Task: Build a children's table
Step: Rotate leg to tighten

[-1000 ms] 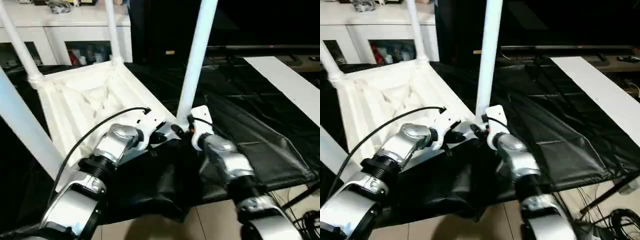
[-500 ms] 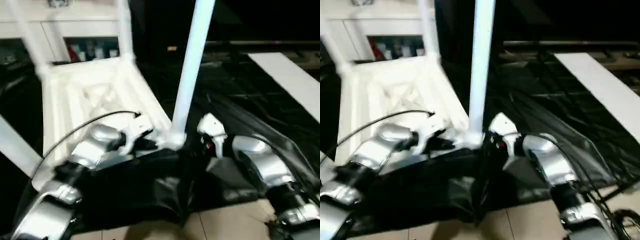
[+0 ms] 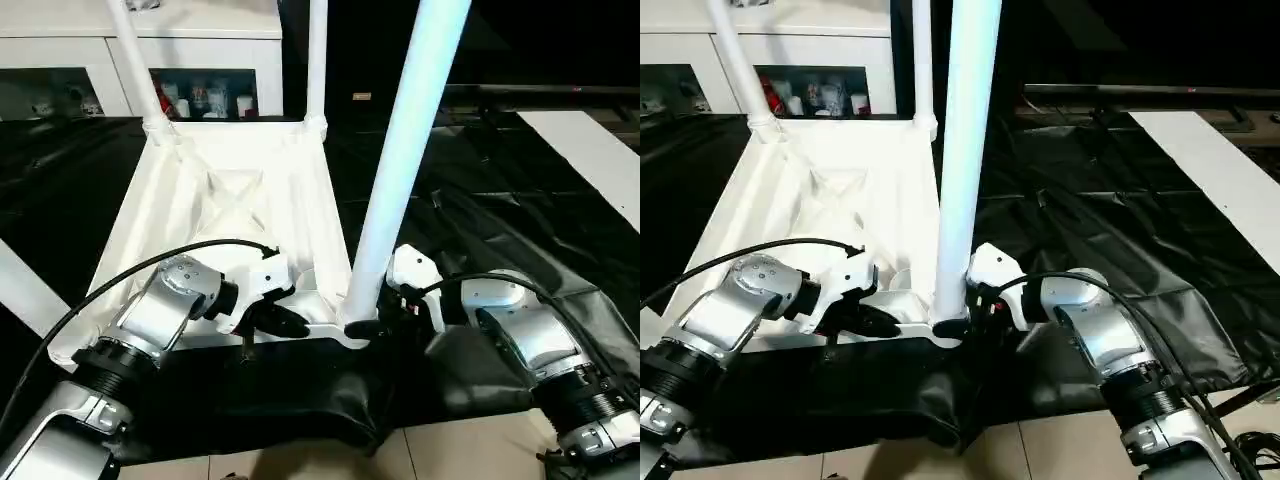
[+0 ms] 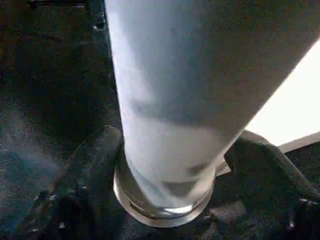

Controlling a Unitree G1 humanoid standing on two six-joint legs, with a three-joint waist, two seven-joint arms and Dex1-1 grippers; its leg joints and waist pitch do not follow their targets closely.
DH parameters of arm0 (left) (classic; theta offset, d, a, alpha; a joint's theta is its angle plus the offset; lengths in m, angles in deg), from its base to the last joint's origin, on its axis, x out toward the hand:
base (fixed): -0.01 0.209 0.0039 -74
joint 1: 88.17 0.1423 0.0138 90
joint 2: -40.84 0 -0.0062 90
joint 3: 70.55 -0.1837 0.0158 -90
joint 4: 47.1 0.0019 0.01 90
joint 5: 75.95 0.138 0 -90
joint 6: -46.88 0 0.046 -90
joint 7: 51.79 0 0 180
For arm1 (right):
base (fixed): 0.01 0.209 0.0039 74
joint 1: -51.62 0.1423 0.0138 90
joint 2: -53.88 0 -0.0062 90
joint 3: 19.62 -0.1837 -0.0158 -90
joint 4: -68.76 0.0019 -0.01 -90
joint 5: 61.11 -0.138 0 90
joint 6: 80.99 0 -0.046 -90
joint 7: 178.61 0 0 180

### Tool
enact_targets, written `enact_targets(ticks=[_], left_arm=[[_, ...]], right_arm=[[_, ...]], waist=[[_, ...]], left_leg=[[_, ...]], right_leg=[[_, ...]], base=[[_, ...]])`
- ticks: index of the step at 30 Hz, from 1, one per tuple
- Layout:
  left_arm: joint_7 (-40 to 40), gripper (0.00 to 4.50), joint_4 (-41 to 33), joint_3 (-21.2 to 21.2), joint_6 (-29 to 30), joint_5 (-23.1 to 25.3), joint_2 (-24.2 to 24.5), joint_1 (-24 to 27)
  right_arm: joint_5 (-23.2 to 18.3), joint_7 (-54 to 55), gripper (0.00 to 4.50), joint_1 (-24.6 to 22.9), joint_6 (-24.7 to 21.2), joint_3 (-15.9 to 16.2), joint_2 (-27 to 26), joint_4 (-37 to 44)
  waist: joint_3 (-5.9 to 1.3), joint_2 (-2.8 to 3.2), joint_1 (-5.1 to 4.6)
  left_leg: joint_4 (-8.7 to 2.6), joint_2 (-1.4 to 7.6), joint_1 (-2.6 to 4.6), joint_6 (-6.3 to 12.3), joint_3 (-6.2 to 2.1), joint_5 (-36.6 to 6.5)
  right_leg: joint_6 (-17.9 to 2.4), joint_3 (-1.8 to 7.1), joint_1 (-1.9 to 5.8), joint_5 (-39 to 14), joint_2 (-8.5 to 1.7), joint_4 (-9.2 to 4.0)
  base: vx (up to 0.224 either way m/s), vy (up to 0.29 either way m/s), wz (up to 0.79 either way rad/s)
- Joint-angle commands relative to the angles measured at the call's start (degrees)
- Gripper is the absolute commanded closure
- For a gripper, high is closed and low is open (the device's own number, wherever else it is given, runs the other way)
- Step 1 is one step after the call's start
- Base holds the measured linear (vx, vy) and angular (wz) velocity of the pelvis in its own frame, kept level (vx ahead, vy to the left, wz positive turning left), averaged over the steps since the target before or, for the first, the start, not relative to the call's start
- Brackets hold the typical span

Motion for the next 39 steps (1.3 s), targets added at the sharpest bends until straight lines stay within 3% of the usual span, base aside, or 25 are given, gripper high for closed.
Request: enact_targets(ticks=[1,8,19,21,22,23,25,26,27,28,37,39], left_arm=[[2.11,4.50,-0.68,-2.83,1.06,-0.48,-0.49,0.88],[1.95,4.50,-1.09,-2.59,1.70,-0.23,-0.43,0.99],[-0.74,4.50,-0.40,-1.84,3.13,0.47,-0.90,1.06],[-5.73,4.50,1.95,-0.61,4.27,1.47,-2.92,0.18],[-11.81,4.50,5.22,1.21,5.61,2.09,-5.86,-1.28],[-14.89,4.50,6.98,2.21,6.37,2.23,-7.42,-2.14],[-19.64,4.50,10.18,3.77,7.86,2.24,-10.15,-3.79],[-22.62,4.50,12.37,4.47,7.82,2.46,-11.76,-4.89],[-24.21,4.50,13.57,4.91,7.93,2.49,-12.58,-5.51],[-25.39,4.50,14.57,5.24,8.12,2.48,-13.28,-6.07],[-37.33,4.50,25.74,6.92,5.94,4.88,-19.11,-11.65],[-37.34,4.50,26.21,6.71,5.67,5.10,-19.14,-11.81]], right_arm=[[0.63,-0.69,1.44,-0.37,-0.27,0.31,1.26,0.46],[1.11,-0.99,1.90,-0.44,0.20,1.32,2.36,-0.05],[1.91,1.02,1.98,-0.28,0.18,0.98,0.82,-2.39],[2.07,6.92,1.98,-0.13,-1.36,-0.86,-1.55,-4.22],[2.31,13.95,1.98,0.01,-3.53,-2.90,-4.57,-6.25],[2.04,16.90,1.98,-0.02,-4.85,-3.87,-6.18,-6.97],[1.63,21.82,1.99,-0.22,-6.53,-5.19,-9.35,-7.76],[1.76,25.49,1.99,-0.12,-7.32,-5.83,-11.66,-8.36],[1.92,27.80,1.99,0.17,-7.59,-6.26,-12.97,-8.95],[1.91,30.00,1.99,0.55,-8.01,-6.80,-14.28,-9.60],[2.06,50.69,1.99,8.18,-12.04,-12.78,-27.30,-19.24],[2.25,51.31,1.99,8.77,-11.84,-12.74,-27.97,-19.80]], waist=[[-2.81,-0.02,-0.36],[-2.83,-0.28,-0.35],[-2.80,-0.47,-0.34],[-2.45,-0.44,-0.50],[-1.99,-0.60,-0.69],[-2.04,-0.62,-0.56],[-2.10,-0.70,-0.72],[-2.05,-0.95,-1.03],[-1.95,-0.64,-1.01],[-1.99,-0.77,-1.25],[-2.04,-0.60,-2.39],[-2.15,-0.68,-2.50]], left_leg=[[-3.39,1.18,0.17,2.52,0.29,-9.51],[-3.33,1.20,0.19,2.62,0.30,-9.67],[-3.23,1.15,0.12,2.99,0.31,-8.81],[-3.42,1.09,0.18,2.31,0.39,-10.85],[-3.72,0.97,0.17,1.34,0.32,-14.07],[-3.70,0.92,0.66,-0.08,0.09,-15.82],[-3.77,0.81,0.56,-0.73,-0.07,-16.28],[-4.07,0.70,0.05,-0.87,-0.38,-16.36],[-4.14,0.69,0.03,-0.90,-0.50,-16.75],[-4.06,0.63,0.28,-0.83,-0.49,-17.77],[-4.09,0.49,0.33,-0.74,-0.51,-18.03],[-4.22,0.63,0.09,-0.86,-0.58,-17.62]], right_leg=[[-12.79,2.46,2.94,-6.93,-2.90,-3.13],[-12.45,2.48,2.97,-8.39,-2.96,-3.22],[-12.31,2.44,2.96,-8.88,-2.98,-3.17],[-11.74,2.44,2.68,-12.11,-2.88,-3.62],[-10.23,2.36,2.41,-18.72,-2.92,-4.31],[-8.53,2.30,2.28,-23.89,-3.24,-4.89],[-7.33,2.29,2.26,-25.94,-3.26,-5.15],[-5.87,2.10,2.45,-26.78,-3.17,-5.23],[-5.44,2.02,2.43,-27.46,-3.25,-5.38],[-4.88,1.99,2.13,-28.42,-3.19,-5.66],[-5.32,2.13,1.66,-26.51,-3.05,-5.74],[-5.76,2.14,1.96,-24.61,-3.08,-5.42]], base=[[0.000,0.000,0.00],[0.000,0.000,0.00],[0.000,0.000,0.00],[0.000,0.000,0.00],[0.000,0.000,0.00],[0.000,0.000,0.00],[-0.055,-0.002,-0.03],[-0.055,0.001,-0.04],[0.000,0.000,0.00],[0.000,0.000,0.00],[0.000,0.000,0.00],[0.000,0.000,0.00]])
